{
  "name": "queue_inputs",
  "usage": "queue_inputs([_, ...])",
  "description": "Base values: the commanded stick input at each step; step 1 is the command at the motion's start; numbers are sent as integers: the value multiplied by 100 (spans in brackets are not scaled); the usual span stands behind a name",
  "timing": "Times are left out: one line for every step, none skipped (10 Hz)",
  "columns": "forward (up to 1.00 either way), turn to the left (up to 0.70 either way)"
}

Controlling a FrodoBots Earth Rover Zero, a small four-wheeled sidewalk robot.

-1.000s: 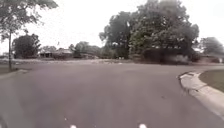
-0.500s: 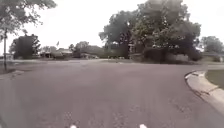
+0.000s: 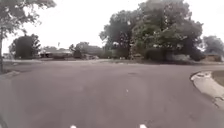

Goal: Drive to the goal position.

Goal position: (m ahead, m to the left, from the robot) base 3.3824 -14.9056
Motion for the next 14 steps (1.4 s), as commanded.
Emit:
queue_inputs([70,-35])
queue_inputs([70,-35])
queue_inputs([70,-35])
queue_inputs([70,-35])
queue_inputs([70,-35])
queue_inputs([70,-35])
queue_inputs([70,-31])
queue_inputs([70,-2])
queue_inputs([70,0])
queue_inputs([70,0])
queue_inputs([70,0])
queue_inputs([70,0])
queue_inputs([70,0])
queue_inputs([70,0])
